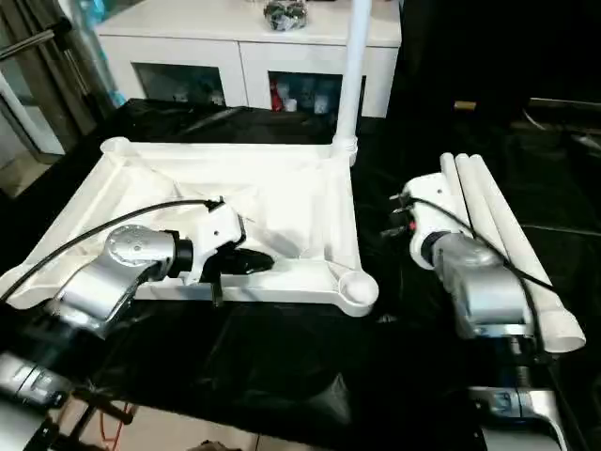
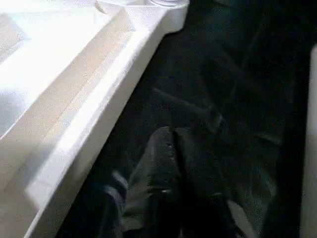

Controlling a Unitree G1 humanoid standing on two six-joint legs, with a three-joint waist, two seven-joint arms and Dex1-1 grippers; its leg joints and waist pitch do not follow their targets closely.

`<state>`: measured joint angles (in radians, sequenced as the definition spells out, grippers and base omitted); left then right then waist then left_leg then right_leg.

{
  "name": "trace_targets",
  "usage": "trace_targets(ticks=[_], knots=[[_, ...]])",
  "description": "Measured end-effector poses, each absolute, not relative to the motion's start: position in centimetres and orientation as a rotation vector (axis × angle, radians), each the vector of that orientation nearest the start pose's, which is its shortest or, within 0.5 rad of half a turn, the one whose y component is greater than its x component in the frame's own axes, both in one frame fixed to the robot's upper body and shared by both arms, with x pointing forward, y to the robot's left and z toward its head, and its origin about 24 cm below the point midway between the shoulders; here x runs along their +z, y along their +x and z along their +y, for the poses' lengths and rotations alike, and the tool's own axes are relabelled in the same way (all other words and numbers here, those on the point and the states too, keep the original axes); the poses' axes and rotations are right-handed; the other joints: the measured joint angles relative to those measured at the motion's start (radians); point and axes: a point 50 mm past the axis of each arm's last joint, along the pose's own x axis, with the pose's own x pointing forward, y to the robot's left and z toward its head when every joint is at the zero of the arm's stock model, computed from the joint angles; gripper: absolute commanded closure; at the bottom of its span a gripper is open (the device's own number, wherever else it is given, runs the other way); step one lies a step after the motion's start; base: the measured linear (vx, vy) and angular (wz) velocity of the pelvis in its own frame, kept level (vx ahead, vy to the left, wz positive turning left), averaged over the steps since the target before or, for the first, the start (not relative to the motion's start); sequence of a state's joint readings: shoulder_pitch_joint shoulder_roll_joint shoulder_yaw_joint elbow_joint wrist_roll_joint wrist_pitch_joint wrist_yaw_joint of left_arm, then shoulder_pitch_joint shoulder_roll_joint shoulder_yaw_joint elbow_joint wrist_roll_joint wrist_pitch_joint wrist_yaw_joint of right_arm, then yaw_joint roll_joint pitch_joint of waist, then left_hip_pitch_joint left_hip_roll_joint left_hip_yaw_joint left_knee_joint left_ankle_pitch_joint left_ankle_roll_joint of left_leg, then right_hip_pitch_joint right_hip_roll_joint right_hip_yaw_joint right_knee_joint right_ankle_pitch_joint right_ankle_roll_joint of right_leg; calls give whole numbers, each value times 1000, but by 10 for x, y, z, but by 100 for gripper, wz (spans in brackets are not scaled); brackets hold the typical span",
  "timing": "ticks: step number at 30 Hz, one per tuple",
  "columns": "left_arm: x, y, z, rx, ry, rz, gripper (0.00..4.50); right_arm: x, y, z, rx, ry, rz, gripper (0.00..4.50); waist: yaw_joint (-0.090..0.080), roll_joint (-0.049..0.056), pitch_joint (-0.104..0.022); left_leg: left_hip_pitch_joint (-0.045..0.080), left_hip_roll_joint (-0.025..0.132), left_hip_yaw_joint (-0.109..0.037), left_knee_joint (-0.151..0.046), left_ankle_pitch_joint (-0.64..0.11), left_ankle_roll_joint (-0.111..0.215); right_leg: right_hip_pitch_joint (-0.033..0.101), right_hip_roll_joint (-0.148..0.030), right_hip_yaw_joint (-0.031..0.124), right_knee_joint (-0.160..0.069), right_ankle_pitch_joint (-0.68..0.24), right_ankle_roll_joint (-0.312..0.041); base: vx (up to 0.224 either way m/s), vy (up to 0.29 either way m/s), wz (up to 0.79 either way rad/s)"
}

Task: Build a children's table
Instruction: Rotate table base, then pick table leg

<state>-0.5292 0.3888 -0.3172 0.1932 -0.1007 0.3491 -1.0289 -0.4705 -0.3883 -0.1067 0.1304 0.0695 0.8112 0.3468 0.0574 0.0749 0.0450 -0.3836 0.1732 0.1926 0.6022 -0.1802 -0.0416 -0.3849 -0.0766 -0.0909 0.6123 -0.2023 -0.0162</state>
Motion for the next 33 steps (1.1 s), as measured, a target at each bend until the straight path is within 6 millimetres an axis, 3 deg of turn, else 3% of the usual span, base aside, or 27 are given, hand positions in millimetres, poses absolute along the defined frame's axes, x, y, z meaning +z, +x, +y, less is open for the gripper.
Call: trace_targets(ticks=[5,13,23,29,30,33], knots=[[98,285,100,-1264,213,262,366,108,312,-250,-22,-171,564,367,1,-2,1,0,0,1,0,0,0,0,0,1,0,0,0,0,0,0],[107,273,93,-1171,103,215,296,120,297,-269,-131,-182,668,290,-7,-5,2,1,0,1,0,0,0,0,0,2,0,-2,3,0,0,0],[108,262,91,-1135,42,242,236,126,285,-272,-163,-164,740,208,-5,-9,3,1,0,2,0,0,0,0,0,3,0,-2,4,0,0,0],[109,258,90,-1125,26,248,196,117,274,-275,-172,-143,811,166,-3,-11,4,1,0,2,0,0,0,0,0,3,0,-2,4,0,0,0],[109,258,90,-1122,27,250,173,117,273,-275,-172,-140,817,148,-3,-11,4,1,0,2,0,0,0,0,0,3,0,-2,4,0,0,0],[108,256,91,-1128,38,257,165,113,272,-276,-174,-112,844,144,-6,-13,3,1,0,2,0,0,0,0,0,3,1,-2,4,0,0,0]])
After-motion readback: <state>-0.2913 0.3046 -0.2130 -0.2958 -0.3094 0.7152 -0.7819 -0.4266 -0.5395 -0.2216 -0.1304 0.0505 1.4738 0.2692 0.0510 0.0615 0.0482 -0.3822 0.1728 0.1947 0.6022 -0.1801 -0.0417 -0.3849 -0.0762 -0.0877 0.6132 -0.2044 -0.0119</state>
